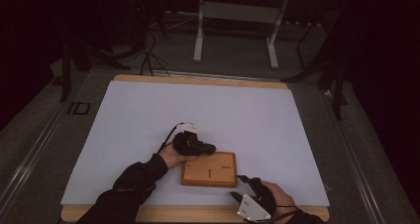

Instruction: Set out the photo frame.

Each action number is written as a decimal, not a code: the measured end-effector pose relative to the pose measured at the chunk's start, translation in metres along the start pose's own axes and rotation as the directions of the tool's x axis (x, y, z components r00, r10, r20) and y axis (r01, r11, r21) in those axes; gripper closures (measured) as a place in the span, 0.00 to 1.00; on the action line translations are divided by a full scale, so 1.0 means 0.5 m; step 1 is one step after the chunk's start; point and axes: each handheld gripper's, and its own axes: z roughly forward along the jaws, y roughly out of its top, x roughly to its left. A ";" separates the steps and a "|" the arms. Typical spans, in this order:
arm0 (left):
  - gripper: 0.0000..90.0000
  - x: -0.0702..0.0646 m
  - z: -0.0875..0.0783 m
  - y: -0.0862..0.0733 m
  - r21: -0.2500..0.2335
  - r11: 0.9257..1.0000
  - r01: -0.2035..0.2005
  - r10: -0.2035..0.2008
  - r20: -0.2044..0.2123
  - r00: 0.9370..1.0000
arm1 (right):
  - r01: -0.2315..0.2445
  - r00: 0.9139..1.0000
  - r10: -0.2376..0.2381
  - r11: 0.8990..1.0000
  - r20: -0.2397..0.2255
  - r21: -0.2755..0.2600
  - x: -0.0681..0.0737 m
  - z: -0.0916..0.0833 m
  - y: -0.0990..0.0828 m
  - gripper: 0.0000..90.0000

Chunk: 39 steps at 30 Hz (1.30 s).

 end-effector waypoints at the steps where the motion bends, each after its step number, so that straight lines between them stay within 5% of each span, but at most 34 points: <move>1: 0.92 0.001 0.000 0.000 0.000 1.000 0.001 -0.001 0.006 1.000 | 0.018 1.000 -0.018 1.000 0.016 0.009 0.003 0.003 -0.001 0.50; 7: 0.92 0.006 0.001 -0.001 -0.008 1.000 0.019 -0.019 0.019 1.000 | 0.170 0.984 -0.172 0.984 0.051 0.049 0.016 0.023 -0.008 0.58; 10: 0.92 0.008 0.001 -0.001 -0.009 1.000 0.023 -0.022 0.027 0.999 | 0.280 0.953 -0.288 0.956 0.099 0.089 0.032 0.031 -0.006 0.63; 14: 0.92 0.008 0.001 0.000 -0.008 1.000 0.024 -0.024 0.028 0.999 | 0.350 0.922 -0.363 0.930 0.137 0.112 0.044 0.037 -0.004 0.68; 17: 0.92 0.009 0.001 0.000 -0.006 1.000 0.026 -0.026 0.030 0.999 | 0.375 0.910 -0.390 0.919 0.139 0.123 0.046 0.041 -0.004 0.71; 27: 0.91 0.008 0.001 0.002 -0.002 1.000 0.008 -0.008 0.022 1.000 | 0.390 0.906 -0.402 0.914 0.133 0.111 0.042 0.039 -0.004 0.73; 39: 0.46 -0.005 -0.065 0.010 -0.093 0.995 -0.019 0.010 -0.091 0.996 | 0.400 0.910 -0.406 0.914 0.087 0.071 0.014 0.032 -0.003 0.74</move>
